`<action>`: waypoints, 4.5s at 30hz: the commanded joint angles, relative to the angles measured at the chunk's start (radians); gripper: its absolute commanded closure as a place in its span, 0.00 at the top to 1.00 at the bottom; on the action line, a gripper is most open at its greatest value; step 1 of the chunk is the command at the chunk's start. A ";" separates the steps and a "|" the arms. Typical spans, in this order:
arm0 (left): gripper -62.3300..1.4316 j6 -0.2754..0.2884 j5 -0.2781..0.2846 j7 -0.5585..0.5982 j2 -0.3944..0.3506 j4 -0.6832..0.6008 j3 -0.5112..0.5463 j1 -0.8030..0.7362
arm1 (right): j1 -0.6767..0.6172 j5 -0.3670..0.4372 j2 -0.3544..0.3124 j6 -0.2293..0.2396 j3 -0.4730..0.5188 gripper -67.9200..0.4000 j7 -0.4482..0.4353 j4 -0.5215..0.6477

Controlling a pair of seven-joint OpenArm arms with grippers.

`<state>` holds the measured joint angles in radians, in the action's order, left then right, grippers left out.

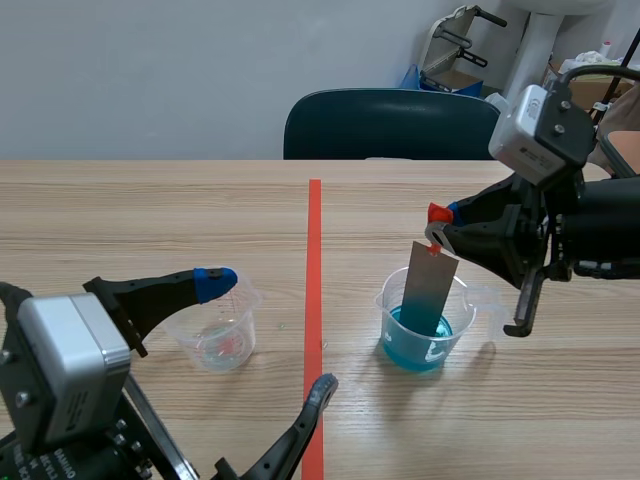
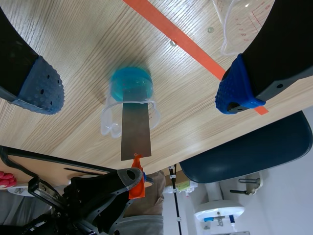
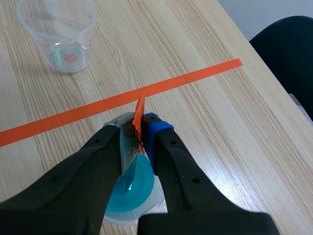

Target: Do the redox reaction experiment

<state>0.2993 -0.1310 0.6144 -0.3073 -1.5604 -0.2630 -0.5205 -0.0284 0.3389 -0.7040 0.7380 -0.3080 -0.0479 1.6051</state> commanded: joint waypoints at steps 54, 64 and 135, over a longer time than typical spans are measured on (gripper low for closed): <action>1.00 0.001 0.006 0.014 0.002 -0.019 -0.004 -0.003 | 0.011 0.373 -0.342 0.008 0.018 0.01 0.095 0.313; 1.00 0.001 0.006 0.014 0.002 -0.019 -0.004 -0.003 | 0.011 0.465 -0.388 0.008 0.099 0.01 0.140 0.373; 1.00 0.001 0.006 0.014 0.002 -0.018 -0.004 -0.003 | 0.011 0.596 -0.387 0.008 0.165 0.01 0.271 0.454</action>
<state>0.2989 -0.1310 0.6144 -0.3073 -1.5604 -0.2630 -0.5205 -0.0307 0.9249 -1.0809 0.7395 -0.1551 0.2371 2.0525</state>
